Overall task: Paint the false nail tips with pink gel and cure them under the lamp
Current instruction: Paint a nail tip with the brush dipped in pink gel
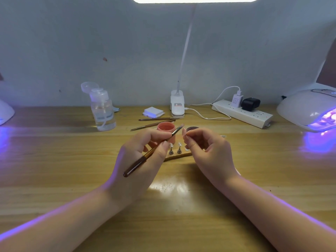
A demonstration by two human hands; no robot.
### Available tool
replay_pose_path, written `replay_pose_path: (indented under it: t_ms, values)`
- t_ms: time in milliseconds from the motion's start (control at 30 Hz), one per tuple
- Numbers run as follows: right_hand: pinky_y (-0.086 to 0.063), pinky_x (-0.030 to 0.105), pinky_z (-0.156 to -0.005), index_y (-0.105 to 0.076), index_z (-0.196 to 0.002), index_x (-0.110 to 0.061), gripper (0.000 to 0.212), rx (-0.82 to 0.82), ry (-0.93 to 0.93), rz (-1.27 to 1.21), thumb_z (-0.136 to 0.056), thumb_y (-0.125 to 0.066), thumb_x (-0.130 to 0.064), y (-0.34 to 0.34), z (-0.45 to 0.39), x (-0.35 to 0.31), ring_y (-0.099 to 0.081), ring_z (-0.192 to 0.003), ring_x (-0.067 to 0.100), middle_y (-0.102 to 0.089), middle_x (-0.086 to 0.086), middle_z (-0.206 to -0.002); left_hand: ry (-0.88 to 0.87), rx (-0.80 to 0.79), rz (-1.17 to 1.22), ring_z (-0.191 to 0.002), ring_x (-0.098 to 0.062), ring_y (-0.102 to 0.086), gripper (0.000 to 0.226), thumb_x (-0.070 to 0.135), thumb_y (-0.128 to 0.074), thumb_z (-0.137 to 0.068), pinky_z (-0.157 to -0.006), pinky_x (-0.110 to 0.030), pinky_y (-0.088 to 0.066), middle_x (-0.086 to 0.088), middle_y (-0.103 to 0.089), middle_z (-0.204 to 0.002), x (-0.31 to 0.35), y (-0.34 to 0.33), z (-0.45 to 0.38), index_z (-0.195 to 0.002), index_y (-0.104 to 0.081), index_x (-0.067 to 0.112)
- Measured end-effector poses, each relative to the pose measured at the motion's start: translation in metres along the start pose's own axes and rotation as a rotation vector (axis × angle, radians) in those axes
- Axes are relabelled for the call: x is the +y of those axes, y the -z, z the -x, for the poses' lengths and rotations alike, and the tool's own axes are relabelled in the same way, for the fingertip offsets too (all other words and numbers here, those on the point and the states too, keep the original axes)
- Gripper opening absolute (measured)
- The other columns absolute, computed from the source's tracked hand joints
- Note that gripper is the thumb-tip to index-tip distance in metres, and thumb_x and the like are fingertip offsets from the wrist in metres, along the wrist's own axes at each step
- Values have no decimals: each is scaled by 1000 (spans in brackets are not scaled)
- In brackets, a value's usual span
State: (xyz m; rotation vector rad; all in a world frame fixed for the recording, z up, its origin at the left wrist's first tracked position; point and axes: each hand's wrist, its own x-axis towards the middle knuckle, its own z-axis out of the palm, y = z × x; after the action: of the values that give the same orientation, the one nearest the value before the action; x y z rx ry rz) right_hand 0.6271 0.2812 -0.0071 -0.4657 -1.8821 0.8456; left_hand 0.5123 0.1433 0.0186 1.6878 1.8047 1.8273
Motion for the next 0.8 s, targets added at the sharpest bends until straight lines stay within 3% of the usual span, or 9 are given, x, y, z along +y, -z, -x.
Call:
replay_pose_path:
  t_ms: [133,300,433,600,800]
  values:
    - [-56,41,-69,-71,-91,-11,7,-5,3,-3,-85,-70,-7,0,0,-1,-67,-71,14,-70,-1,-79,7,-7,95,-78,-8,-63,18,31,-58,-78,-70,-16,-47,8,-70,-82,-1,2,2,-88,-68,20]
    - [-55,44,-68,-70,-88,-20,12,-2,-19,-42,-85,-70,-8,0,0,-1,-67,-71,18,-71,-1,-77,77,16,161,-87,-13,-68,14,23,-59,-84,-75,-21,-52,3,-73,-87,-2,0,1,-95,-68,23]
    - [-56,44,-68,-67,-86,-27,19,-11,-21,-48,-85,-70,-8,0,0,-1,-68,-71,17,-71,-2,-76,81,12,213,-79,-13,-67,18,31,-58,-78,-72,-22,-52,-1,-71,-79,-3,1,2,-88,-68,19]
    - [-56,45,-68,-70,-89,-20,11,-25,-35,-69,-86,-70,-9,0,0,1,-68,-72,18,-71,-2,-77,87,31,206,-81,-13,-68,15,19,-57,-86,-70,-18,-50,0,-72,-82,-5,0,0,-93,-69,18]
    - [-57,45,-69,-70,-92,-18,9,-34,-44,-78,-86,-69,-10,1,0,2,-69,-74,18,-71,-1,-79,64,34,223,-77,-11,-67,16,27,-58,-83,-69,-17,-50,0,-71,-79,-5,1,1,-90,-67,16]
